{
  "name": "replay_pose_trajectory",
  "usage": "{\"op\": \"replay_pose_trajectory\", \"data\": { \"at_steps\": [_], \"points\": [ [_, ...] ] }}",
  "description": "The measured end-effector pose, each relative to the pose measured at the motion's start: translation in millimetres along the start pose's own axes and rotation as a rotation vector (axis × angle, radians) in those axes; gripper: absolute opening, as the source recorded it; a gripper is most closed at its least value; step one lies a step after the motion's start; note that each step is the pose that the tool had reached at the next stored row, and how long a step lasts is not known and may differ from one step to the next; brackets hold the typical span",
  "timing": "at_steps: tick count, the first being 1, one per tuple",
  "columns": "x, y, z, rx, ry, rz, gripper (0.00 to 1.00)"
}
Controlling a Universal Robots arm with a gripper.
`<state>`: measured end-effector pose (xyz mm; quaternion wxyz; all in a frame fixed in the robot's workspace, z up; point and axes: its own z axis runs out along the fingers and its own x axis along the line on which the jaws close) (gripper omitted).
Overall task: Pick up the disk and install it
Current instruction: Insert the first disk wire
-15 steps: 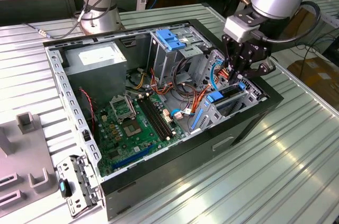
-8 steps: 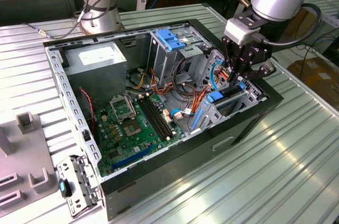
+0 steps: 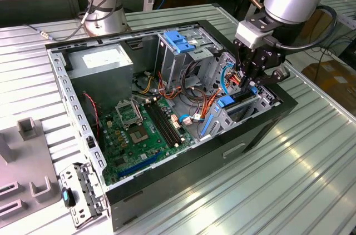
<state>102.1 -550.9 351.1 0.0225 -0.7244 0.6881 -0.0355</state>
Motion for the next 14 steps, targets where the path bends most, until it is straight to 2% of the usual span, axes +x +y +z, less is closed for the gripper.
{"op": "replay_pose_trajectory", "data": {
  "at_steps": [14],
  "points": [
    [2.4,0.2,1.0,-0.0003,0.0009,0.011,0.17]
  ]
}}
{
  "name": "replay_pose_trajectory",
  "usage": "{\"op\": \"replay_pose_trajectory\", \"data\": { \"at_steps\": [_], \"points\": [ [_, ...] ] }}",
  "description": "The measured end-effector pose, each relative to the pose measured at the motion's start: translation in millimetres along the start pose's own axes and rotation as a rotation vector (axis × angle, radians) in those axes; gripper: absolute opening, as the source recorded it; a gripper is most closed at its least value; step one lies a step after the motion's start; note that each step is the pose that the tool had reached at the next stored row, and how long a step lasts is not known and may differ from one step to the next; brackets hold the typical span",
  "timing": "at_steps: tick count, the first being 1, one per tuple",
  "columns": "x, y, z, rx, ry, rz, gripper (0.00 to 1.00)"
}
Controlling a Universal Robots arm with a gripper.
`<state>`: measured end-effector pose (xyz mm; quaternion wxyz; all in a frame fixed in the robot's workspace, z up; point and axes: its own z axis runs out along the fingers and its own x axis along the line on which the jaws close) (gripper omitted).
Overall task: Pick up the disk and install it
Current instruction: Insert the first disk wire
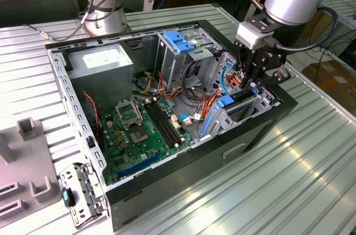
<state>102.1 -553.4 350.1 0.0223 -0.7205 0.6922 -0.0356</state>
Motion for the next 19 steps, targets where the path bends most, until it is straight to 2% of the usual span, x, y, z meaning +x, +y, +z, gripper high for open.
{"op": "replay_pose_trajectory", "data": {
  "at_steps": [2,3,4,6,14,19],
  "points": [
    [0.0,0.0,0.1,-0.0015,0.0013,0.016,0.17],
    [-0.1,-0.3,0.5,-0.0110,0.0026,0.036,0.17],
    [-0.1,-2.5,0.9,-0.0125,0.0021,0.030,0.17],
    [-0.3,-2.3,3.8,-0.0124,0.0019,0.030,0.17],
    [-0.3,-2.2,5.3,-0.0124,0.0012,0.030,0.17],
    [-0.2,-2.5,1.9,-0.0122,-0.0076,0.031,0.17]
  ]
}}
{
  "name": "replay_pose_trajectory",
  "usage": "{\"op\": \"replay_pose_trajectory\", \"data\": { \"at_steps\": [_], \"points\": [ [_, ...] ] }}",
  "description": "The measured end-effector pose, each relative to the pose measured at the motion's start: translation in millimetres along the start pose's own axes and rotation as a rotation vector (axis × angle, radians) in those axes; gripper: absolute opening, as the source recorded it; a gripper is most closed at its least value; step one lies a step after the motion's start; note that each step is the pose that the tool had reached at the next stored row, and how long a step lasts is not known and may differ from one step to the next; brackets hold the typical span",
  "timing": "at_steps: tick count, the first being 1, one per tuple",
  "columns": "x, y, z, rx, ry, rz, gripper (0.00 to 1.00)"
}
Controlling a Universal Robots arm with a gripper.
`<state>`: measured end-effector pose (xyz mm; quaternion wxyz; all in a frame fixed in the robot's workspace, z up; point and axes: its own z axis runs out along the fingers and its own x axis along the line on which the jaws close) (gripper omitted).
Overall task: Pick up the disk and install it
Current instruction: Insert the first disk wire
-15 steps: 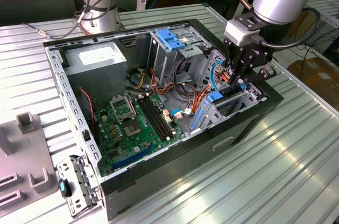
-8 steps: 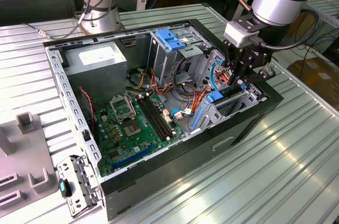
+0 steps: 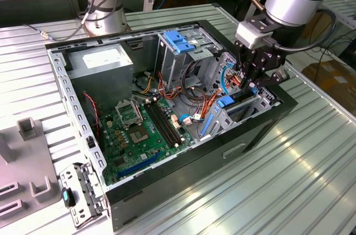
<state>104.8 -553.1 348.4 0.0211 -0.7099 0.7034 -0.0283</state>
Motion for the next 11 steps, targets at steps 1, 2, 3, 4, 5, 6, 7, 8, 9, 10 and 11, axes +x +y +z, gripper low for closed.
{"op": "replay_pose_trajectory", "data": {
  "at_steps": [1,2,3,4,5,6,7,8,9,10,11],
  "points": [
    [0.0,0.0,-0.3,0.0000,-0.0014,0.000,0.17],
    [0.0,0.0,-0.3,0.0000,-0.0022,0.000,0.17],
    [-0.1,0.0,-0.3,0.0000,-0.0024,0.000,0.17],
    [0.0,-0.1,-0.6,0.0000,-0.0036,0.001,0.17],
    [0.2,-0.2,-0.5,0.0000,-0.0082,0.003,0.17],
    [0.5,-0.2,-0.4,0.0001,-0.0120,0.006,0.17],
    [0.6,-0.1,-0.2,0.0000,-0.0133,0.010,0.17],
    [0.6,-0.1,-0.1,0.0000,-0.0135,0.016,0.17],
    [0.7,-0.1,0.1,-0.0001,-0.0132,0.022,0.17],
    [0.7,-0.2,0.2,-0.0002,-0.0127,0.028,0.17],
    [0.7,-0.2,0.5,-0.0003,-0.0123,0.035,0.17]
  ]
}}
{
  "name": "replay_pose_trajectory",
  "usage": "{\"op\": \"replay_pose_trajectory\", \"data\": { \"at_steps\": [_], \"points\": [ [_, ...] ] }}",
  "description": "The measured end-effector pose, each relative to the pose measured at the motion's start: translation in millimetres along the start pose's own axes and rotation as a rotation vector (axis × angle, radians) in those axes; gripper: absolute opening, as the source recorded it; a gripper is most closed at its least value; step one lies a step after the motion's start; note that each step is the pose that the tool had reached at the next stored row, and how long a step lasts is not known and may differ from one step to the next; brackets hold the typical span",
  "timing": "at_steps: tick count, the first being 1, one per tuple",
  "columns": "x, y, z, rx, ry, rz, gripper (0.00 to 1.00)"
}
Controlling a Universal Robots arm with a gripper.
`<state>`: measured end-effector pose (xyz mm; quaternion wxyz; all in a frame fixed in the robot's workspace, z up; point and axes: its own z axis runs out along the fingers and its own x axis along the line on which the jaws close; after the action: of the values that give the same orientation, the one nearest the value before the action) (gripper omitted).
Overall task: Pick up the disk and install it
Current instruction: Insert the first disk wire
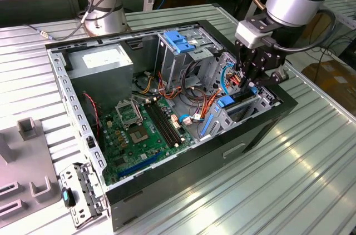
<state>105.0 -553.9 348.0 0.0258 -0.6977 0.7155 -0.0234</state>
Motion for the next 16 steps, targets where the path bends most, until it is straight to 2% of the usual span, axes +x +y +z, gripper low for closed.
{"op": "replay_pose_trajectory", "data": {
  "at_steps": [3,12,16],
  "points": [
    [0.0,0.0,0.3,0.0001,0.0014,0.017,0.17],
    [0.0,0.1,2.5,0.0001,0.0019,0.024,0.17],
    [0.1,0.4,6.3,0.0000,-0.0006,0.025,0.17]
  ]
}}
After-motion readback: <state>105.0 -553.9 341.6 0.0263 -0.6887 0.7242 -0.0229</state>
